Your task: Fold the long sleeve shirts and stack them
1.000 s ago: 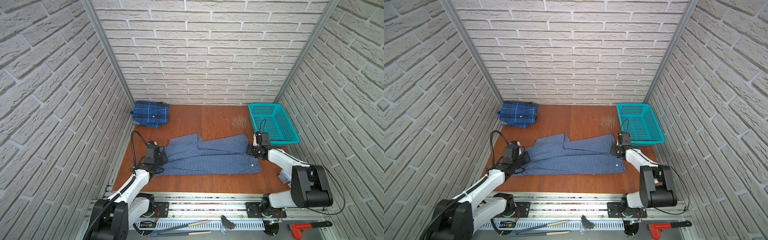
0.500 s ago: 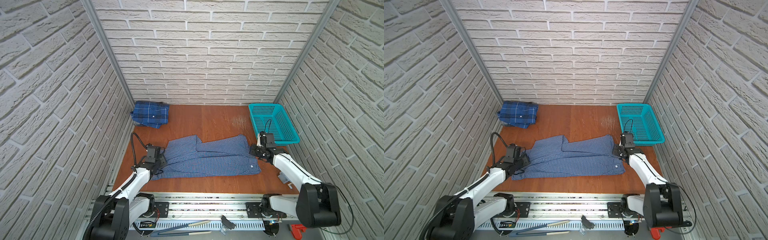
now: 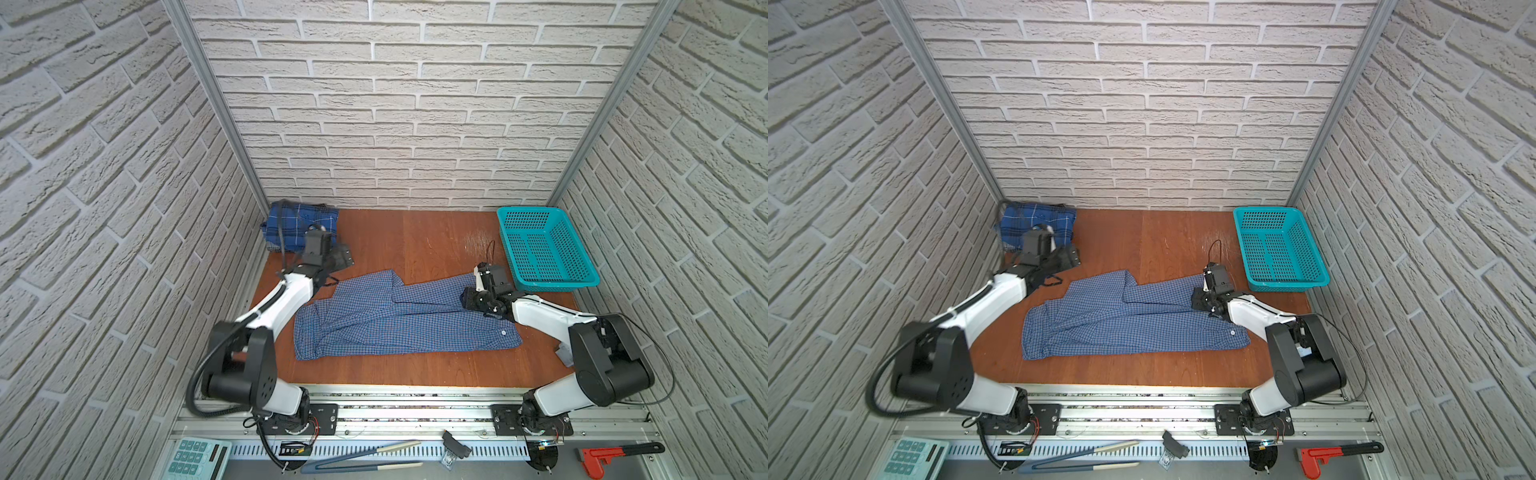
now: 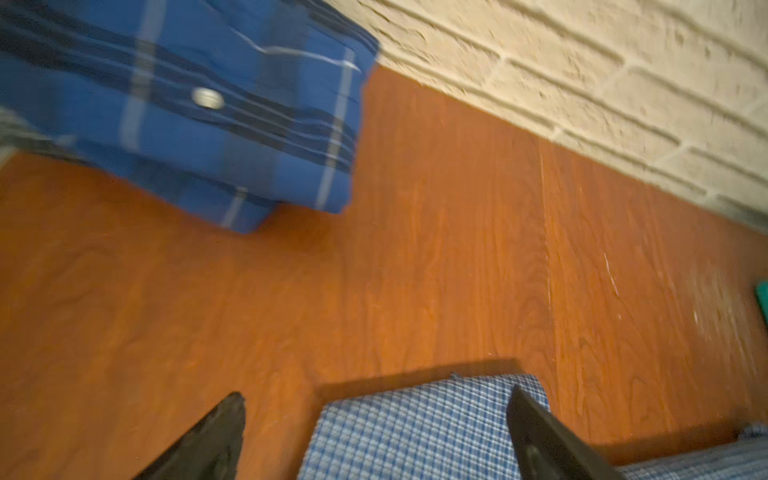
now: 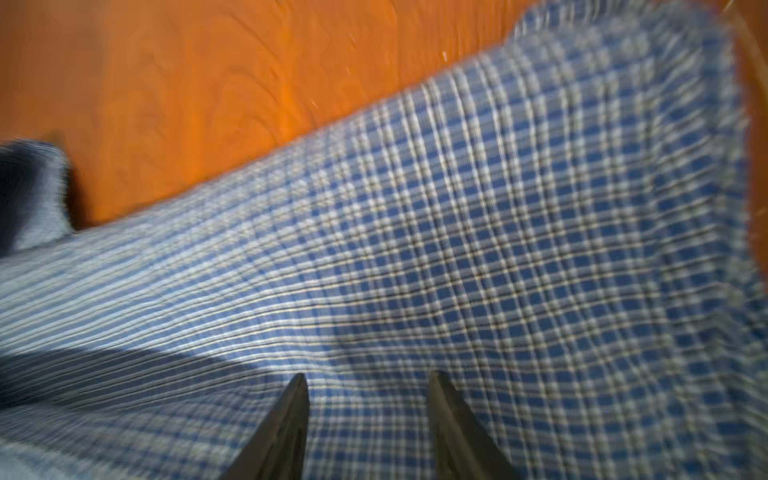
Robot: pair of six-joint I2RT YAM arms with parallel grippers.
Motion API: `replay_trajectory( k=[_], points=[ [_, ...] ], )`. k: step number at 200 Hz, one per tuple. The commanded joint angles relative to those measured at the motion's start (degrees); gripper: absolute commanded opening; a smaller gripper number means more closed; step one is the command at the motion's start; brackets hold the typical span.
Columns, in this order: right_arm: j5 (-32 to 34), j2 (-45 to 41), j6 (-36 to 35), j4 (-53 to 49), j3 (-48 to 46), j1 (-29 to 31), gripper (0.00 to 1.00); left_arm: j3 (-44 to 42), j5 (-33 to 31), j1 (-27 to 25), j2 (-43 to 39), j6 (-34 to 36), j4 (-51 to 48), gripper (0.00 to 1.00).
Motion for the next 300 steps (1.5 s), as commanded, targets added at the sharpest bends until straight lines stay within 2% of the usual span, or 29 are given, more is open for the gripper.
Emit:
replay_trajectory(
  k=[1, 28, 53, 69, 92, 120, 148, 168, 183, 208, 242, 274, 286, 300],
  points=[
    [1.19, 0.34, 1.94, 4.81, -1.91, 0.87, 0.48, 7.66, -0.61, -5.23, 9.02, 5.96, -3.12, 0.96],
    [1.91, -0.67, 3.18, 5.47, -6.43, 2.28, 0.48, 22.22, -3.45, -11.2, 22.06, 11.66, -11.32, 0.98],
    [4.06, -3.66, 3.86, 6.99, -11.29, 2.52, 0.48, 30.27, -9.94, -16.91, 28.12, 17.85, -15.74, 0.98],
    [3.34, -3.72, 3.36, 7.0, -11.05, 2.52, 0.47, 32.34, -11.2, -18.72, 30.31, 20.85, -16.75, 0.98],
    [3.63, -3.26, 3.1, 6.34, -9.86, 2.52, 0.47, 36.04, -17.26, -20.0, 34.52, 24.1, -22.49, 0.96],
    [3.52, -2.72, 2.92, 7.29, -10.53, 2.48, 0.47, 34.73, -14.49, -20.72, 34.39, 27.65, -24.22, 0.88],
    [2.15, 0.32, 3.61, 8.7, -10.17, 2.61, 0.45, 33.21, -16.39, -21.32, 32.59, 26.95, -26.33, 0.86],
    [3.32, 0.78, 3.54, 8.46, -9.96, 2.72, 0.45, 33.77, -18.53, -21.46, 33.37, 26.82, -27.62, 0.77],
    [3.07, 0.78, 3.36, 8.31, -9.83, 2.74, 0.45, 34.99, -19.4, -21.64, 34.91, 26.89, -29.44, 0.56],
    [3.16, 0.78, 3.47, 7.93, -9.75, 2.71, 0.45, 35.59, -21.58, -21.73, 35.71, 27.09, -30.91, 0.44],
    [3.36, 1.13, 3.53, 7.38, -9.42, 2.7, 0.45, 41.17, -22.22, -21.83, 34.58, 27.71, -33.4, 0.0],
    [3.17, 1.22, 3.73, 6.97, -9.33, 2.7, 0.45, 49.35, -23.85, -23.3, 28.92, 24.3, -36.39, 0.0],
    [2.83, 1.4, 3.92, 6.65, -9.21, 2.69, 0.45, 46.52, -27.88, -25.43, 24.2, 21.56, -34.7, 0.0],
    [3.02, 1.31, 4.63, 6.21, -9.04, 2.7, 0.45, 38.21, -30.15, -27.58, 17.78, 17.97, -30.58, 0.0]
  ],
)
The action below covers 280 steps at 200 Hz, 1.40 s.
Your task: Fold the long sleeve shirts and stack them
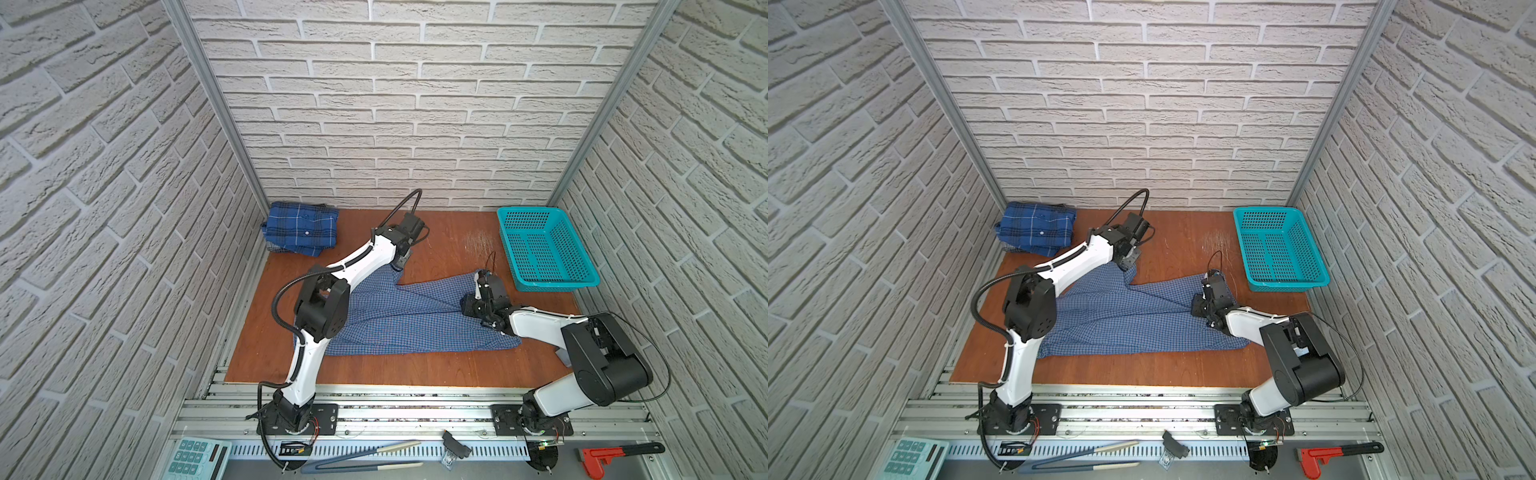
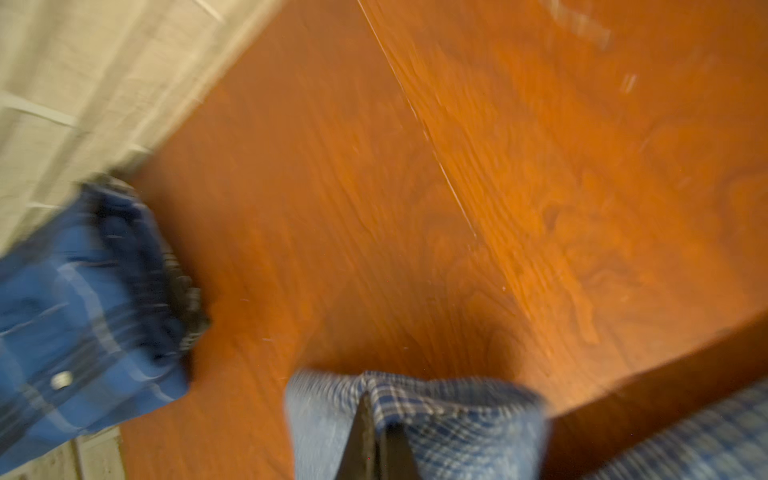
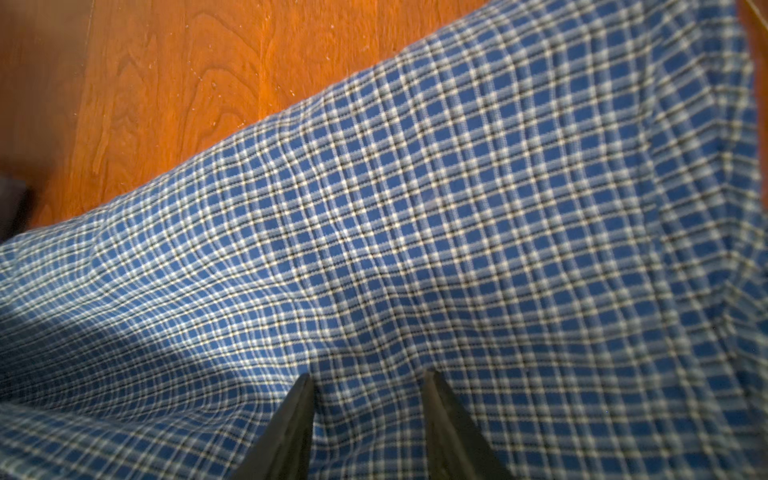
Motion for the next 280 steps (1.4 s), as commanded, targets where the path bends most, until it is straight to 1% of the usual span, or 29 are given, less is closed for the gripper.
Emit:
replay_trajectory(
  k=[1, 15, 27, 34, 46, 52, 62, 77, 89, 91, 102, 117, 130, 139, 146, 157, 164, 171, 186, 205, 215, 229, 239, 246, 257, 271, 280],
  points=[
    [-0.47, 2.25, 1.79, -6.57, -0.76, 0.34, 0.45, -7.85, -5.85, -4.3, -11.58, -6.54, 3.16, 0.0],
    [-1.62, 2.4, 2.2, -6.48, -0.58, 0.36, 0.44, -18.49, -6.84, -6.01, -17.26, -12.02, 8.32, 0.0],
    [-2.59, 2.6, 2.18, -6.87, -0.11, 0.42, 0.44, -26.11, -13.58, -7.4, -22.25, -19.92, 10.09, 0.0],
    [-2.6, 2.62, 2.01, -7.39, 0.23, 0.42, 0.44, -29.3, -16.21, -7.42, -25.08, -23.74, 10.29, 0.0],
    [-2.38, 2.35, 1.99, -8.39, 0.68, 0.42, 0.44, -32.8, -18.9, -6.6, -29.79, -27.25, 11.69, 0.0],
    [-2.33, 2.06, 1.82, -9.02, 0.97, 0.47, 0.44, -33.49, -19.12, -5.79, -31.66, -28.34, 12.1, 0.0],
    [-1.94, 1.29, 1.88, -10.63, 1.97, 0.42, 0.44, -34.41, -17.07, -5.72, -34.35, -29.01, 12.98, 0.0],
    [-1.74, -1.16, 1.87, -13.25, 3.24, 0.6, 0.46, -37.24, -13.73, -7.24, -37.07, -29.67, 14.83, 0.0],
    [-1.54, -3.7, 2.03, -15.45, 4.47, 0.6, 0.47, -40.77, -9.39, -8.01, -37.41, -31.08, 16.55, 0.17],
    [-1.6, -4.14, 2.0, -15.81, 4.74, 0.64, 0.47, -41.38, -8.65, -8.11, -37.38, -31.57, 16.77, 0.18],
    [-1.72, -6.23, 1.94, -18.33, 6.61, 0.93, 0.48, -44.33, -4.56, -8.4, -36.92, -33.75, 18.34, 0.15],
    [-1.47, -8.43, 2.41, -23.29, 10.95, 2.08, 0.51, -48.21, -0.46, -9.14, -37.34, -36.91, 20.89, 0.17],
    [-1.11, -9.93, 3.48, -26.21, 14.75, 3.71, 0.55, -51.11, 2.16, -9.99, -39.19, -38.72, 23.25, 0.17],
    [-1.61, -10.75, 4.25, -25.94, 16.6, 4.88, 0.59, -53.29, 2.72, -11.0, -41.13, -39.8, 25.25, 0.21],
    [-2.67, -11.08, 5.06, -24.42, 17.51, 5.61, 0.65, -55.11, 3.35, -11.82, -42.63, -40.21, 26.72, 0.27],
    [-5.76, -10.57, 6.62, -19.95, 18.12, 6.82, 0.75, -58.02, 3.97, -12.69, -44.77, -40.82, 28.66, 0.31],
    [-8.54, -9.34, 7.47, -16.21, 18.27, 7.71, 0.78, -59.87, 4.89, -12.91, -45.7, -41.3, 29.59, 0.35],
    [-9.67, -7.19, 8.51, -14.23, 19.31, 8.87, 0.81, -61.51, 5.71, -12.98, -46.28, -41.92, 30.13, 0.35],
    [-8.42, -0.2, 9.29, -13.39, 24.41, 11.95, 0.82, -64.24, 7.23, -12.98, -47.7, -43.57, 30.43, 0.33],
    [-7.77, 9.58, 9.25, -13.73, 31.85, 13.68, 0.83, -67.44, 8.63, -12.98, -50.17, -44.95, 31.3, 0.32],
    [-6.02, 14.98, 8.76, -14.52, 36.08, 14.12, 0.83, -68.56, 8.76, -12.98, -51.67, -45.03, 31.09, 0.32],
    [-5.15, 21.89, 7.01, -16.13, 42.33, 14.22, 0.8, -68.91, 7.7, -12.77, -54.41, -45.26, 29.3, 0.38],
    [-2.88, 25.72, 5.33, -18.15, 47.35, 14.22, 0.8, -68.79, 6.66, -12.5, -56.59, -44.96, 27.77, 0.45],
    [-2.06, 29.78, 3.91, -19.35, 50.21, 14.18, 0.79, -68.66, 6.04, -11.99, -58.19, -44.51, 26.58, 0.47],
    [0.06, 33.41, 2.51, -22.2, 54.87, 14.21, 0.79, -68.57, 5.52, -10.23, -60.62, -43.82, 24.79, 0.49],
    [1.46, 36.63, -0.59, -22.38, 57.52, 14.41, 0.79, -68.74, 5.6, -6.92, -63.68, -42.67, 22.98, 0.55],
    [2.03, 38.64, -2.11, -23.36, 59.21, 14.43, 0.79, -69.15, 6.39, -4.43, -65.14, -40.94, 22.87, 0.56]
  ],
)
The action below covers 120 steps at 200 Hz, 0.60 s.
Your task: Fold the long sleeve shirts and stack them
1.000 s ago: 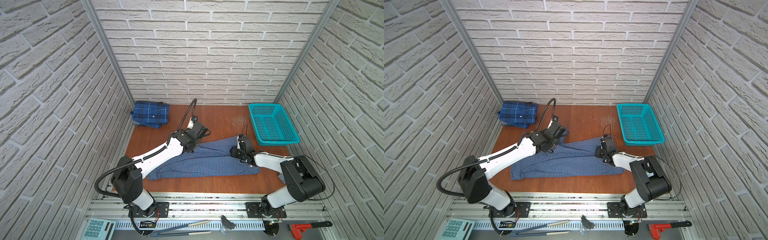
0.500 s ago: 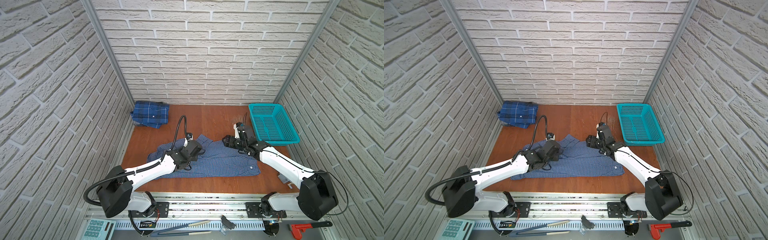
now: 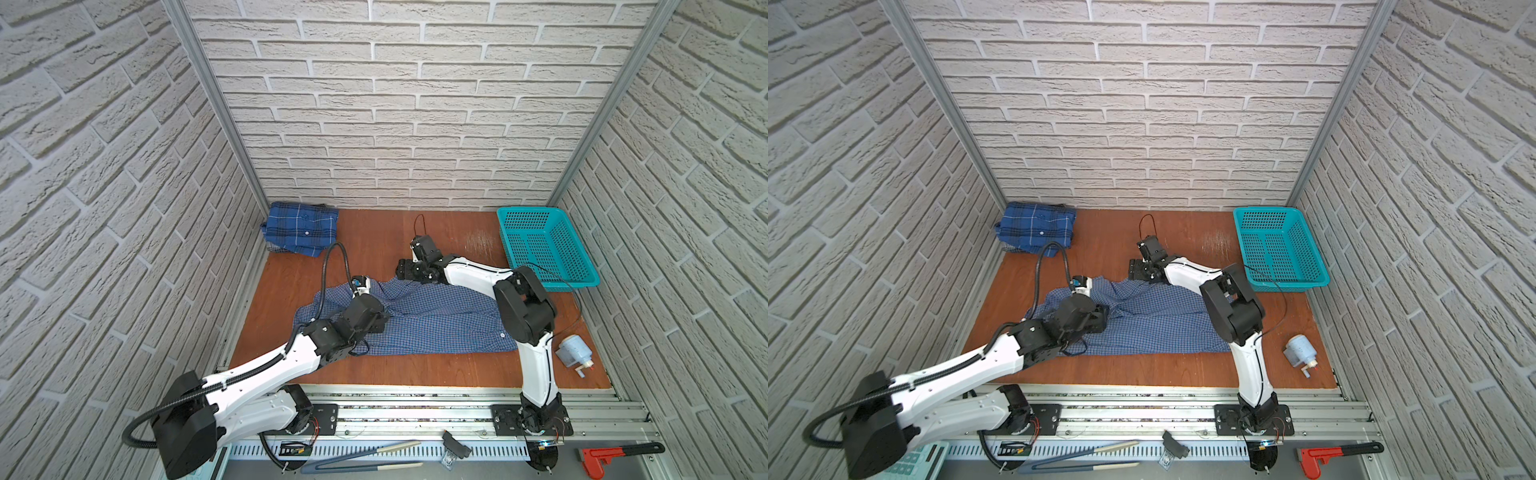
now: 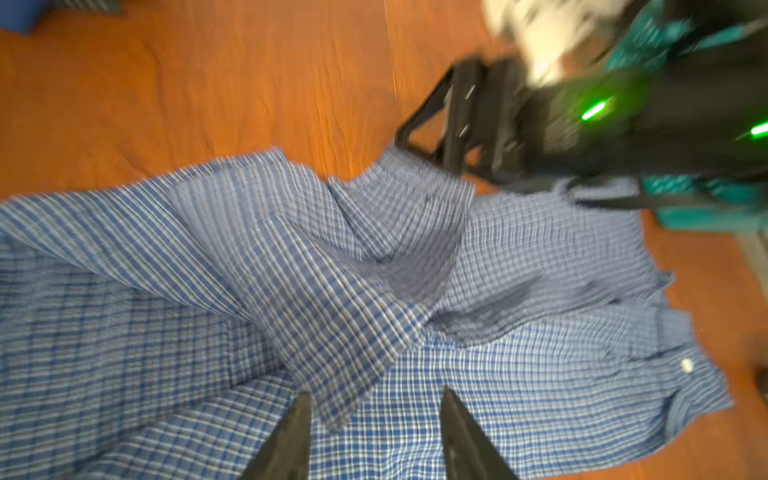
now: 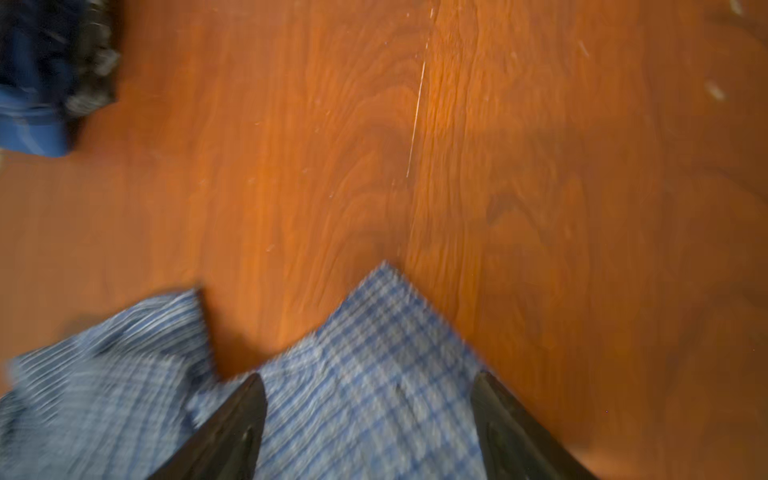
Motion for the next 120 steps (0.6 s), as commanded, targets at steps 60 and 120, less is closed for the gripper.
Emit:
replay_trajectory(
  k=[60, 120],
  points=[
    [2.86, 7.02, -9.34, -8.46, 5.77, 0.67, 0.57, -1.35, 7.68, 21.32, -4.37, 8.83, -0.34, 0.64],
    [10.47, 5.84, -10.06, -14.58, 7.31, 3.8, 0.54, -2.06, 11.6, 25.72, -2.07, 11.24, 1.48, 0.65]
  ],
)
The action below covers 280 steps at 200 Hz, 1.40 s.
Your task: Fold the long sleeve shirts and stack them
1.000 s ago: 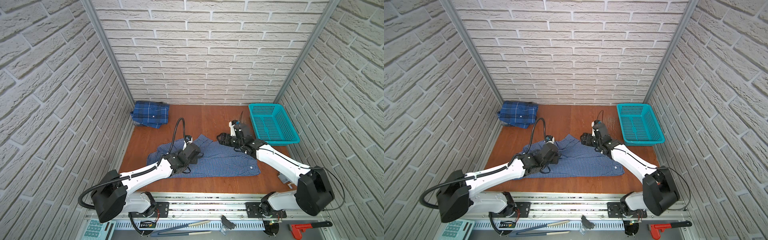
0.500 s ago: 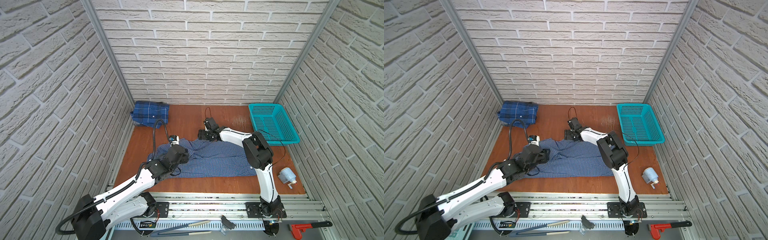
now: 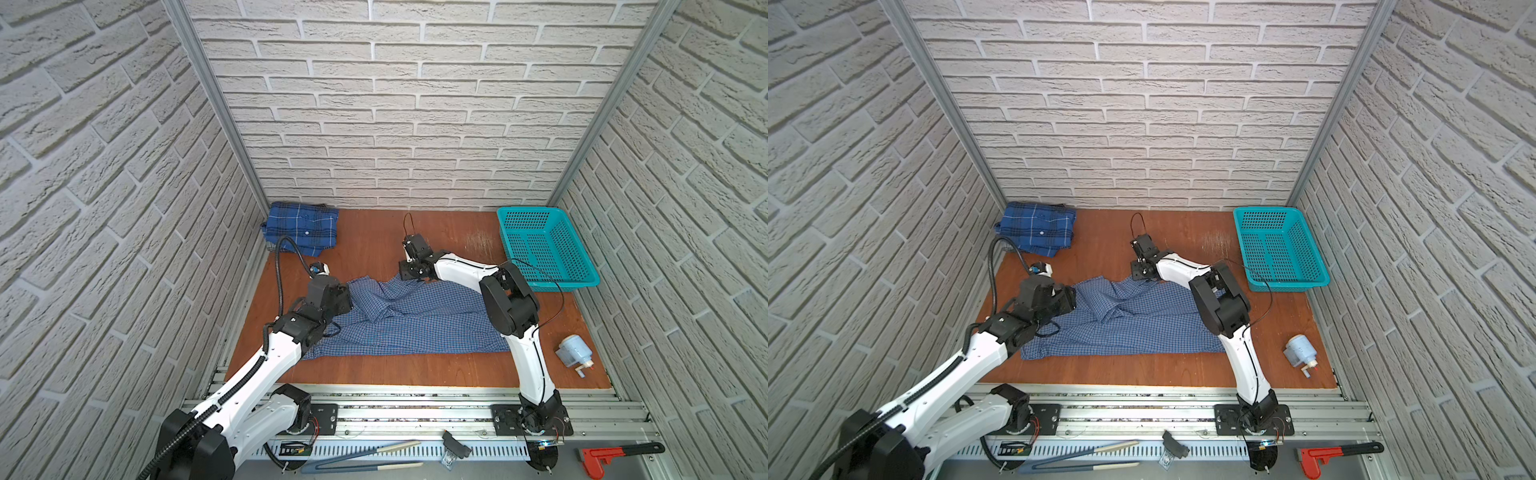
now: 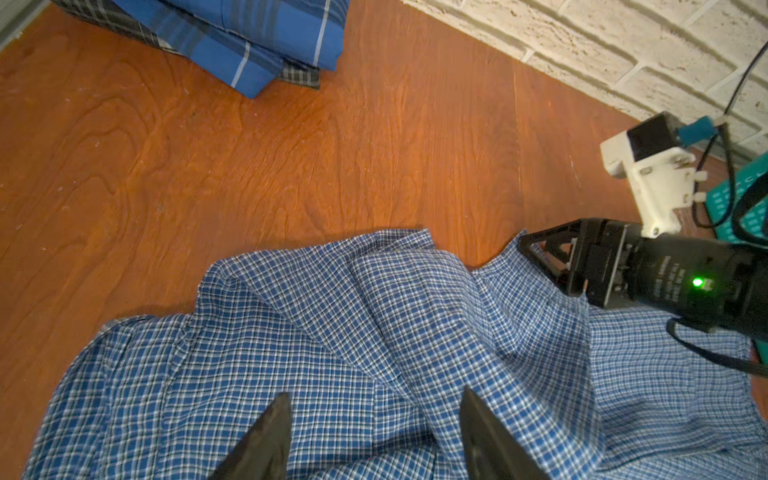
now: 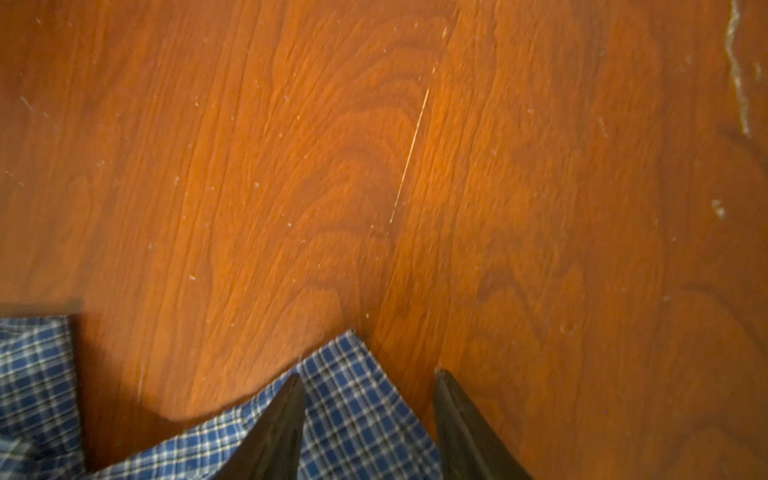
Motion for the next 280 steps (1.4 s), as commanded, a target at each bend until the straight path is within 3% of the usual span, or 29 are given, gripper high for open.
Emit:
replay_trajectory(
  k=[1, 20, 53, 74, 144, 211, 228, 280],
  points=[
    [4.49, 0.48, 0.04, -8.43, 0.1, 2.3, 0.54, -0.3, 2.43, 1.66, 0.43, 2.11, 2.38, 0.65],
    [6.87, 1.62, 1.22, -8.7, -0.29, 2.6, 0.5, 1.12, 3.45, 2.67, 1.71, 3.13, 2.43, 0.65],
    [8.95, 4.19, 2.63, -10.65, 1.83, 2.6, 0.21, 3.91, 3.18, 3.23, 2.69, 5.19, 0.14, 0.65],
    [11.35, 1.96, 2.96, -11.33, 2.85, 2.51, 0.1, 4.68, 3.33, 4.37, 1.93, 5.89, -0.45, 0.65],
    [14.96, -13.62, 2.66, -18.76, 10.95, 1.45, 0.06, 8.54, 3.8, 8.69, -1.24, 7.07, -2.34, 0.65],
    [16.88, -41.73, 5.29, -15.43, -13.46, 0.8, 0.06, 7.34, 2.84, 10.25, -5.8, 6.44, -3.16, 0.66],
    [19.27, -47.69, 6.53, -17.71, -18.79, -0.65, 0.06, 6.02, 5.17, 10.3, -5.13, 7.04, -1.42, 0.68],
    [17.49, -60.93, 4.13, -13.96, -38.68, -14.18, 0.06, 0.84, 11.79, 8.49, 4.12, 7.59, 7.95, 0.8]
  ],
)
